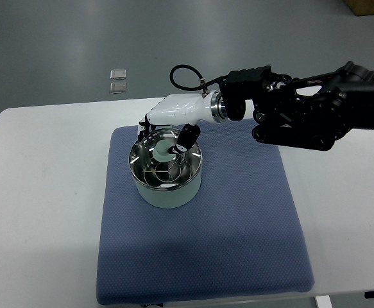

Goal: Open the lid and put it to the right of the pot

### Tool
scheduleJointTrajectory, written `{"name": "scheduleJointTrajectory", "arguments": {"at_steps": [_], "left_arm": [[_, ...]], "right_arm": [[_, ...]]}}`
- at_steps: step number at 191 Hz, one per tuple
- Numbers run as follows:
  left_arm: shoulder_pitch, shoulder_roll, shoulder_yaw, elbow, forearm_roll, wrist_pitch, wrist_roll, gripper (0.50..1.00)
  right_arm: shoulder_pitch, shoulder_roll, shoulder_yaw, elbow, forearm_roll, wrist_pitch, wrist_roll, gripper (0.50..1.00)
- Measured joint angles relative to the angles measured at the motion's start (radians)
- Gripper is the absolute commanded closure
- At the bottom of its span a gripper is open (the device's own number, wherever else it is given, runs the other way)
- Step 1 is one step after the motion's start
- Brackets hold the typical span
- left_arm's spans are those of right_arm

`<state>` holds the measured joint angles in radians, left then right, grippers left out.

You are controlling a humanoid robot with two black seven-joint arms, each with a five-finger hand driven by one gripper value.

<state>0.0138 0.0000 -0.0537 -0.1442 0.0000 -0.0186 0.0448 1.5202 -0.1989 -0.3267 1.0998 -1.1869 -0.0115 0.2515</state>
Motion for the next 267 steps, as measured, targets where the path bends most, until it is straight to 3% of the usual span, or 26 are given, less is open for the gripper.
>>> {"name": "scheduleJointTrajectory", "arguments": {"at_steps": [86, 140, 243, 267], "left_arm": [[0.0, 0.0, 0.0, 0.0, 0.0, 0.0, 0.0, 0.5], [0.0, 0.0, 0.0, 0.0, 0.0, 0.0, 0.0, 0.5], [0.0, 0.0, 0.0, 0.0, 0.0, 0.0, 0.0, 0.5], [0.0, 0.0, 0.0, 0.0, 0.0, 0.0, 0.0, 0.5]], "right_arm": [[-0.003, 0.015, 0.001, 0.0, -0.008, 0.01, 0.0, 0.758], [-0.007, 0.017, 0.0, -0.011, -0.024, 0.01, -0.008, 0.803], [-0.01, 0.024, 0.0, -0.019, -0.049, 0.01, -0.025, 0.812], [-0.007, 0.023, 0.0, -0.019, -0.051, 0.01, -0.025, 0.834]]}}
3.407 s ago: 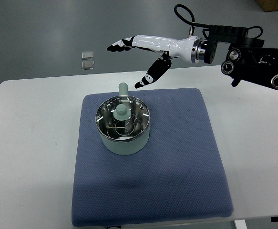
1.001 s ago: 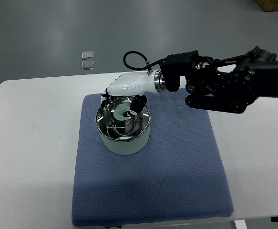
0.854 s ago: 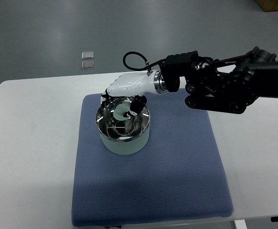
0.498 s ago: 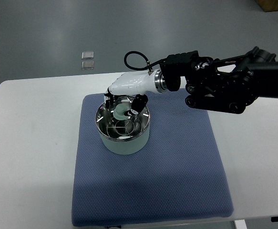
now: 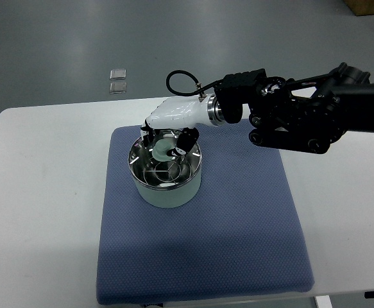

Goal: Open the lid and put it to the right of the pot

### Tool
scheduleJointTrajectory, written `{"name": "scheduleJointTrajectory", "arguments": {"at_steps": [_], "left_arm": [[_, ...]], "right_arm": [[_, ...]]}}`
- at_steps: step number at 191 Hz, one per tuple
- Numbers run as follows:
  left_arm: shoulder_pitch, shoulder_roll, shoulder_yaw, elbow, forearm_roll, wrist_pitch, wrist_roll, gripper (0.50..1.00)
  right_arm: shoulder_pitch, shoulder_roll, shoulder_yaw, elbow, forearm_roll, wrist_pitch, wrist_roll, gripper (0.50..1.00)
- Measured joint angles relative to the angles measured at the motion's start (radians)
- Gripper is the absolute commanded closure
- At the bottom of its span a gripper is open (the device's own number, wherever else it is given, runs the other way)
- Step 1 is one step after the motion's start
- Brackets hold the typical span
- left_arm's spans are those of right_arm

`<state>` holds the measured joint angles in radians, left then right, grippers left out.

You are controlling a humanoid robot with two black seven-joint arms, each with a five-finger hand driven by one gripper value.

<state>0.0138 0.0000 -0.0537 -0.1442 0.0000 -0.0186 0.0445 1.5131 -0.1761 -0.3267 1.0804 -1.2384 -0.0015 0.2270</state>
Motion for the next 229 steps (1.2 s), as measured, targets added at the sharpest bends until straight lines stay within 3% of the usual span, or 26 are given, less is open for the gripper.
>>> {"name": "scheduleJointTrajectory", "arguments": {"at_steps": [229], "left_arm": [[0.0, 0.0, 0.0, 0.0, 0.0, 0.0, 0.0, 0.5]], "right_arm": [[0.005, -0.002, 0.0, -0.007, -0.048, 0.001, -0.002, 0.859]]}}
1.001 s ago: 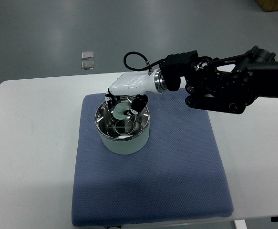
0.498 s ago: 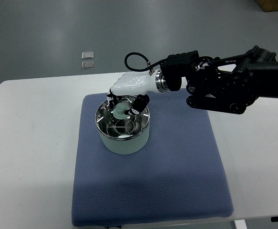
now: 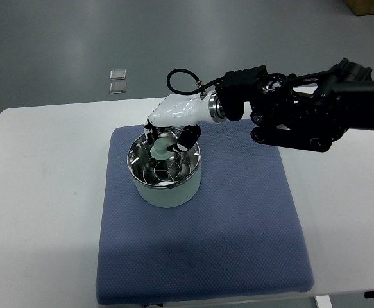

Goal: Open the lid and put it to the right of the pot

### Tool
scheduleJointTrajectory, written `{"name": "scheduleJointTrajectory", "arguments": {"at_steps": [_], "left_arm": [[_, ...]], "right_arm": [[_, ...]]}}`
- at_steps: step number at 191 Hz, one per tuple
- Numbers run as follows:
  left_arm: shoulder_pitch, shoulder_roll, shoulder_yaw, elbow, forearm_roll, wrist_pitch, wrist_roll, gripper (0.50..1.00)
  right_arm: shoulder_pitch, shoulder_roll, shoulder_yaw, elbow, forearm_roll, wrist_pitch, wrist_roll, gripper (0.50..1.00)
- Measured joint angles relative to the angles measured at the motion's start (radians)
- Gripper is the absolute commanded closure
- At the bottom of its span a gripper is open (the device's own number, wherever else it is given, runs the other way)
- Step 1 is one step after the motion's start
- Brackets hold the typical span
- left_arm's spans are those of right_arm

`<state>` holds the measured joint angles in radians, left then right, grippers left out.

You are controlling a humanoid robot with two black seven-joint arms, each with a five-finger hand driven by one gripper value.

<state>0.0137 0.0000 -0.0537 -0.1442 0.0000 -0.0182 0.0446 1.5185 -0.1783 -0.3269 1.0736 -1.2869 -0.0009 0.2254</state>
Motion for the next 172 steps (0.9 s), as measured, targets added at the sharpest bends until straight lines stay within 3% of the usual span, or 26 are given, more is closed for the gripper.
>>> {"name": "scheduleJointTrajectory", "arguments": {"at_steps": [82, 116, 142, 145, 171, 172], "left_arm": [[0.0, 0.0, 0.0, 0.0, 0.0, 0.0, 0.0, 0.5], [0.0, 0.0, 0.0, 0.0, 0.0, 0.0, 0.0, 0.5], [0.0, 0.0, 0.0, 0.0, 0.0, 0.0, 0.0, 0.5], [0.0, 0.0, 0.0, 0.0, 0.0, 0.0, 0.0, 0.5], [0.0, 0.0, 0.0, 0.0, 0.0, 0.0, 0.0, 0.5], [0.0, 0.0, 0.0, 0.0, 0.0, 0.0, 0.0, 0.5]], "right_arm": [[-0.007, 0.002, 0.0, 0.0, 0.0, 0.002, 0.0, 0.861], [-0.005, 0.001, -0.001, 0.0, 0.0, 0.003, 0.001, 0.912], [-0.005, 0.0, -0.001, 0.0, -0.001, 0.006, 0.002, 0.924], [-0.005, 0.0, -0.001, 0.0, -0.001, 0.007, 0.003, 0.948], [-0.007, 0.0, -0.002, 0.0, -0.002, 0.011, 0.006, 0.975], [-0.008, 0.0, -0.002, 0.0, -0.002, 0.011, 0.006, 1.0]]}}
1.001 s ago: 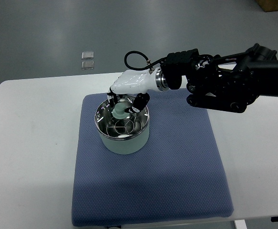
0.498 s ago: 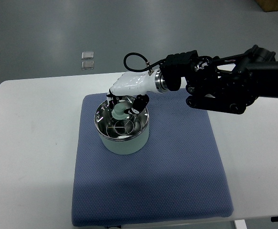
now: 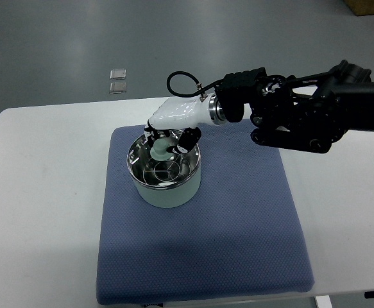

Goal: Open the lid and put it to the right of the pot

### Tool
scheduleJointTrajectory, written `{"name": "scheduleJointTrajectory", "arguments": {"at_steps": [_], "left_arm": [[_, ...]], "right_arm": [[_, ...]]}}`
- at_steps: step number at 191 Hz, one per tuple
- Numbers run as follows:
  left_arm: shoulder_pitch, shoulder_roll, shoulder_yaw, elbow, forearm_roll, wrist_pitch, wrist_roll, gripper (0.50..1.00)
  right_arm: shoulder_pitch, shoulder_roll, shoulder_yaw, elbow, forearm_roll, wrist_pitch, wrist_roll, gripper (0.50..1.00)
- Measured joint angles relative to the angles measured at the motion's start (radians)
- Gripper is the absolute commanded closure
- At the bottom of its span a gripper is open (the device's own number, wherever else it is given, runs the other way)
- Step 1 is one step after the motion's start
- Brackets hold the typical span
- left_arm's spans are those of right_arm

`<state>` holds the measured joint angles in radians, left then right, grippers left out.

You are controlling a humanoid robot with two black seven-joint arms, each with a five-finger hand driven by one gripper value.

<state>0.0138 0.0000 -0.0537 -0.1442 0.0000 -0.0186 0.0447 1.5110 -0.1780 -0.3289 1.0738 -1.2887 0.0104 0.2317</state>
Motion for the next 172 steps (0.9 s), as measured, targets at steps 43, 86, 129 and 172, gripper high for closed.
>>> {"name": "scheduleJointTrajectory", "arguments": {"at_steps": [43, 86, 129, 172], "left_arm": [[0.0, 0.0, 0.0, 0.0, 0.0, 0.0, 0.0, 0.5], [0.0, 0.0, 0.0, 0.0, 0.0, 0.0, 0.0, 0.5], [0.0, 0.0, 0.0, 0.0, 0.0, 0.0, 0.0, 0.5], [0.0, 0.0, 0.0, 0.0, 0.0, 0.0, 0.0, 0.5]], "right_arm": [[-0.001, 0.0, 0.0, 0.0, -0.012, 0.008, 0.003, 1.0], [0.009, -0.009, 0.0, 0.0, -0.014, 0.017, 0.005, 1.0], [0.014, -0.023, 0.009, 0.009, -0.014, 0.018, 0.017, 1.0], [0.049, -0.044, 0.017, 0.015, -0.009, 0.016, 0.021, 1.0]]}}
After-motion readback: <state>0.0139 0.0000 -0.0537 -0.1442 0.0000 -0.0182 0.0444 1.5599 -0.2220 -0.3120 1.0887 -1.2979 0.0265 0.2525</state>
